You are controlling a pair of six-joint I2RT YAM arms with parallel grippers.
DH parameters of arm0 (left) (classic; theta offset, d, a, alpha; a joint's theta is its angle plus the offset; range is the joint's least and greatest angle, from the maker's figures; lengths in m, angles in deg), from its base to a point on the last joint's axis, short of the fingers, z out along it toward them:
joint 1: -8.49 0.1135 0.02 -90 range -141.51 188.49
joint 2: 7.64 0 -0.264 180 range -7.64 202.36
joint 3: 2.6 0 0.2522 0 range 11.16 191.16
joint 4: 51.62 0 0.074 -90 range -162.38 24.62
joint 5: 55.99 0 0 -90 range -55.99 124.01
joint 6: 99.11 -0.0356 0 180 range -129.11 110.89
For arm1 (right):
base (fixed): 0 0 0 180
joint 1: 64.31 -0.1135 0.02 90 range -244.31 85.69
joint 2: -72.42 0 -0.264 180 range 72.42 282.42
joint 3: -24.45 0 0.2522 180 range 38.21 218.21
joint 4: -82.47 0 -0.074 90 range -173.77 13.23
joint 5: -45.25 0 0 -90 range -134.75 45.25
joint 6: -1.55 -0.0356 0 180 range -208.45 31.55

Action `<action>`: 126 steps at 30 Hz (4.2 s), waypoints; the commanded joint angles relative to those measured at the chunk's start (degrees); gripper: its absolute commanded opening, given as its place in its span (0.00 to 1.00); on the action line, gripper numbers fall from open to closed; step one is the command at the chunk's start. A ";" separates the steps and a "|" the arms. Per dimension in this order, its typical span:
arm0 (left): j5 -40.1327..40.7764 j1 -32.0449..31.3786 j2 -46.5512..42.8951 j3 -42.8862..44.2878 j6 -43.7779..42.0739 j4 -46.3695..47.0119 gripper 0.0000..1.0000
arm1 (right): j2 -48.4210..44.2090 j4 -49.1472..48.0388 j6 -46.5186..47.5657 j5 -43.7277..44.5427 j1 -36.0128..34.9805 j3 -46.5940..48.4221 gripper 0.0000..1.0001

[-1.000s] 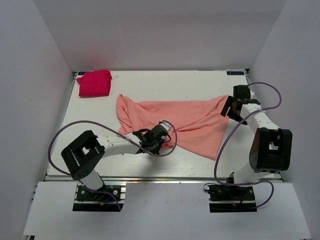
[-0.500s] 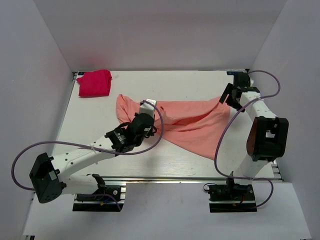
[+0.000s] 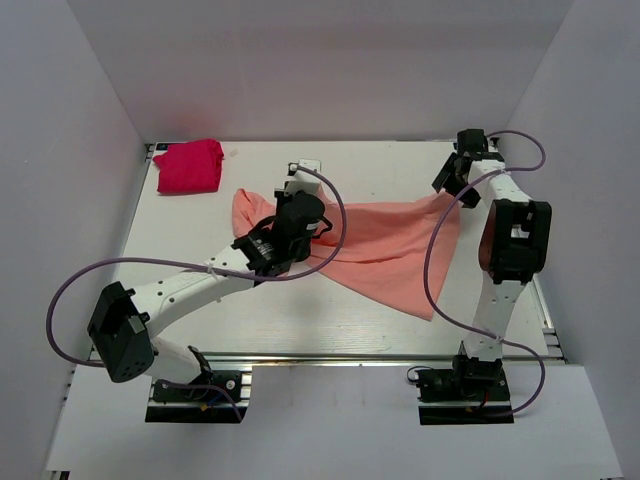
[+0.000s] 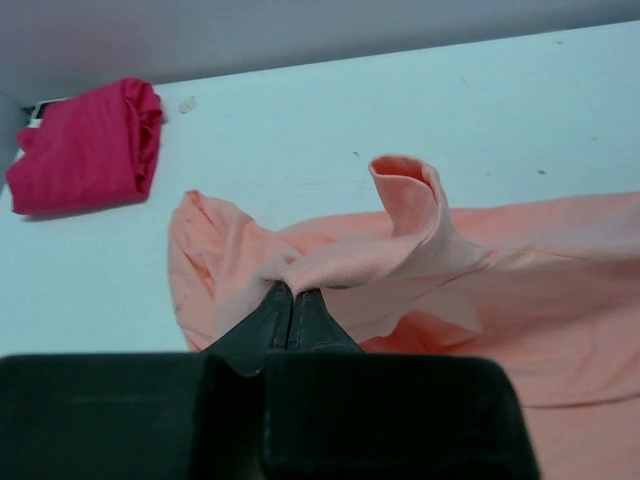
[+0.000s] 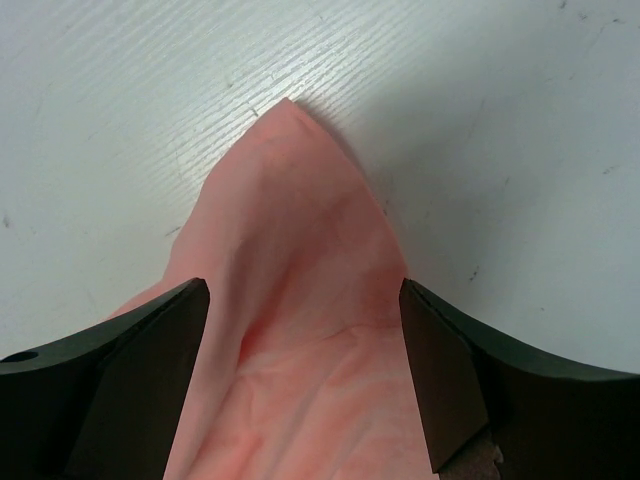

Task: Fold and stack the t-shirts
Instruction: Flatten out the tshirt

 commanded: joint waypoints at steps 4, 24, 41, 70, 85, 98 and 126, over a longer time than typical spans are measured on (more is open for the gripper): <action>3.63 1.40 -0.95 2.23 -4.49 4.78 0.00 | 5.17 2.03 -4.31 -1.08 0.39 6.67 0.81; 3.45 5.53 -2.09 1.09 -5.81 4.34 0.00 | 6.59 -1.83 0.43 -7.75 0.74 5.79 0.69; -0.24 8.70 2.12 -0.14 0.25 0.29 0.00 | 1.93 -8.43 10.72 -8.55 0.48 -7.13 0.41; 7.24 11.42 -17.00 2.14 -19.33 16.99 0.00 | -31.53 4.84 19.59 -6.09 0.65 5.44 0.00; -30.37 11.42 -40.23 14.26 -18.39 2.42 0.00 | -61.08 3.61 22.32 -6.88 0.57 8.86 0.00; -36.12 11.42 -37.09 20.00 -16.18 -4.28 0.00 | -69.17 1.51 20.30 -6.96 0.48 4.93 0.00; -17.20 28.82 52.82 44.19 -14.69 15.43 0.10 | 12.20 -18.19 17.48 -21.64 0.65 15.69 0.26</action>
